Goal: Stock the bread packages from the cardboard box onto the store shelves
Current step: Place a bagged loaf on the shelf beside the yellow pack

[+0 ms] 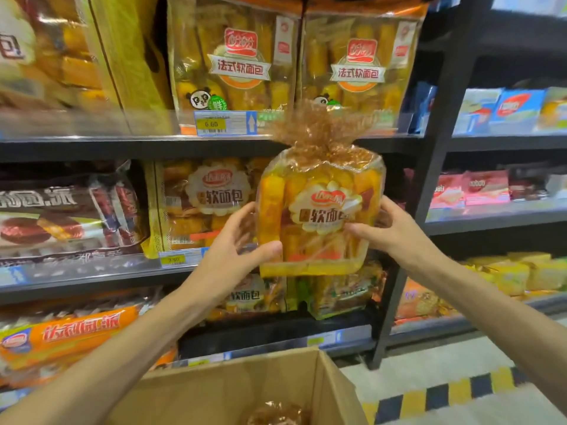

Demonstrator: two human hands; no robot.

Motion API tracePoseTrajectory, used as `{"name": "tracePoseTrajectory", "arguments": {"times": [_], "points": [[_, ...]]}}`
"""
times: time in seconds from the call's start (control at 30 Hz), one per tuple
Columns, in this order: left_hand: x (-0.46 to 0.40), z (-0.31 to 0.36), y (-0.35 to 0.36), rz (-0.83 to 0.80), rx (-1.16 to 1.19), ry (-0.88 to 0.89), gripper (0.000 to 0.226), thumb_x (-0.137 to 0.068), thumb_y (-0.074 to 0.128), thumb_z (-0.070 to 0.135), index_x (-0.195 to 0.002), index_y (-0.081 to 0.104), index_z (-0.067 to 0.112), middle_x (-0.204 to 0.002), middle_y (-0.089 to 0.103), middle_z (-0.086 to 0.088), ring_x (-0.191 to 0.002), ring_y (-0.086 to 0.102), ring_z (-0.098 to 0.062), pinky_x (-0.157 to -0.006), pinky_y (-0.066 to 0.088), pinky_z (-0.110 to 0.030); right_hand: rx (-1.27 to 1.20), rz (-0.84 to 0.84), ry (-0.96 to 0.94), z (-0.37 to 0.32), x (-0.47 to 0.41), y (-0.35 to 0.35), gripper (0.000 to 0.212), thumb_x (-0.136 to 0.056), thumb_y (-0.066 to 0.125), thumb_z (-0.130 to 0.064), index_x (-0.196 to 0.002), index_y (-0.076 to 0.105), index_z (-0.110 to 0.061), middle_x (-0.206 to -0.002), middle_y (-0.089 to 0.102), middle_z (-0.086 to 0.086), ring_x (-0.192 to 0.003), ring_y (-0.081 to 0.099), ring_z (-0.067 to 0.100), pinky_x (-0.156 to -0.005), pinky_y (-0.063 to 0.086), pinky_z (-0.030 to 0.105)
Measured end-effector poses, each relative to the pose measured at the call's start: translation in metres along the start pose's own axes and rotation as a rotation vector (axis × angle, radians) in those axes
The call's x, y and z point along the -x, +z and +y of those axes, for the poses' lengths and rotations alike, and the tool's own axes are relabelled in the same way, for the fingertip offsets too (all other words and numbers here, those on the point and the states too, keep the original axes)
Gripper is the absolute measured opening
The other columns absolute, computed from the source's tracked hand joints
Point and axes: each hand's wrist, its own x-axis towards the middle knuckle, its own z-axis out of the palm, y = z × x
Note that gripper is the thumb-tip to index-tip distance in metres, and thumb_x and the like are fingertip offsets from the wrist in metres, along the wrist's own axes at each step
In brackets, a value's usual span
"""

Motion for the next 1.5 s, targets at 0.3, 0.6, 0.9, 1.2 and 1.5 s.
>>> {"name": "tracePoseTrajectory", "arguments": {"times": [0.3,0.6,0.9,1.2,1.5], "points": [[0.016,-0.038,-0.016,0.104,0.066,-0.108,0.058,-0.089,0.070,0.047,-0.143,0.049,0.042,-0.135,0.065,0.022,-0.128,0.061,-0.003,-0.113,0.046,-0.045,0.147,0.169,-0.192,0.023,-0.056,-0.045,0.058,-0.086,0.082,-0.009,-0.134,0.051,-0.014,-0.129,0.068,0.003,-0.120,0.067,0.011,-0.095,0.058,0.028],[0.030,-0.063,-0.008,0.036,0.005,-0.138,0.048,-0.093,0.063,0.033,-0.140,0.055,0.036,-0.135,0.067,0.017,-0.128,0.060,-0.002,-0.112,0.046,-0.037,0.110,0.173,-0.149,0.056,-0.084,-0.041,0.065,-0.091,0.078,-0.011,-0.143,0.042,-0.026,-0.138,0.062,-0.003,-0.121,0.063,0.001,-0.091,0.056,0.018],[0.047,-0.072,-0.006,-0.089,-0.321,-0.036,0.050,-0.093,0.063,0.038,-0.142,0.051,0.045,-0.141,0.055,0.034,-0.134,0.046,0.013,-0.110,0.038,-0.020,0.102,0.204,0.030,0.079,-0.102,-0.033,0.066,-0.102,0.062,-0.026,-0.154,0.022,-0.021,-0.132,0.054,-0.009,-0.110,0.057,-0.002,-0.092,0.052,0.026],[0.058,-0.085,-0.017,-0.119,-0.456,-0.030,0.054,-0.092,0.060,0.051,-0.143,0.044,0.056,-0.144,0.044,0.044,-0.135,0.038,0.020,-0.109,0.036,-0.018,0.029,0.311,0.200,0.080,-0.127,-0.028,0.066,-0.103,0.057,-0.030,-0.159,0.021,-0.020,-0.137,0.053,0.001,-0.105,0.059,0.011,-0.072,0.052,0.024],[0.074,-0.099,-0.036,-0.159,-0.655,0.024,0.056,-0.093,0.054,0.061,-0.145,0.034,0.061,-0.148,0.032,0.046,-0.141,0.027,0.020,-0.113,0.029,-0.016,-0.008,0.382,0.303,0.071,-0.133,-0.026,0.073,-0.099,0.058,-0.029,-0.161,0.020,-0.020,-0.149,0.052,0.011,-0.131,0.057,0.033,-0.108,0.051,0.053]]}}
